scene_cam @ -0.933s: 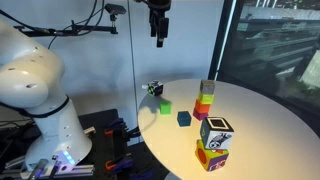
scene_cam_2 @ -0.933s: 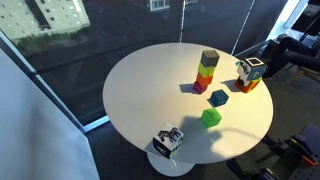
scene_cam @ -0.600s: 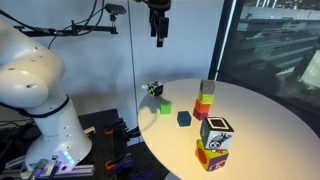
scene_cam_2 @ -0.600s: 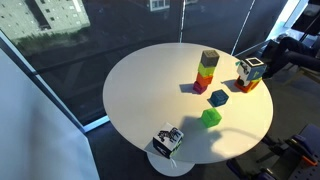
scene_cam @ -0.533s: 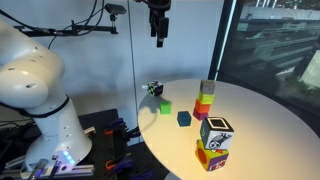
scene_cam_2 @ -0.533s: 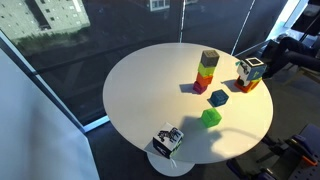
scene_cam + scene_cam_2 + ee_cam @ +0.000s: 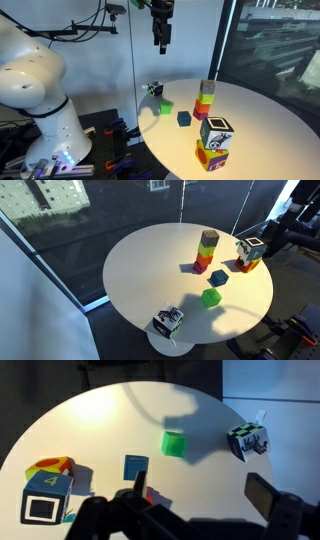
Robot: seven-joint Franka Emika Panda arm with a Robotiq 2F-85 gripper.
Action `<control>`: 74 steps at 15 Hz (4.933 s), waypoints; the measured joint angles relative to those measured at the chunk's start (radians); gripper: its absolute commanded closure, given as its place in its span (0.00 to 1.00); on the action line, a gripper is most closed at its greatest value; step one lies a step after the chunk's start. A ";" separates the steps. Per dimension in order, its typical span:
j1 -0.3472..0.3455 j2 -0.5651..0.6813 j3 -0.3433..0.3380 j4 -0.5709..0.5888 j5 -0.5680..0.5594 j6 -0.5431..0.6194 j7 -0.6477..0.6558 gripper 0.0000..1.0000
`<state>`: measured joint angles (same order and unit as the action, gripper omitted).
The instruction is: Pick up the blue block and place it on top of the green block
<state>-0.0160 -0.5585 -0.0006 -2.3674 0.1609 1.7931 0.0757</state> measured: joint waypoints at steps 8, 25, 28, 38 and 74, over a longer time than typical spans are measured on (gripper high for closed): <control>-0.014 0.126 0.057 -0.088 -0.089 0.270 0.153 0.00; -0.050 0.427 0.029 -0.113 -0.205 0.545 0.233 0.00; -0.050 0.475 0.016 -0.104 -0.206 0.547 0.232 0.00; -0.049 0.610 -0.023 -0.066 -0.301 0.581 0.260 0.00; 0.068 0.849 -0.090 -0.006 -0.303 0.848 0.302 0.67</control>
<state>0.0521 0.2902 -0.0902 -2.3733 -0.1423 2.6413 0.3772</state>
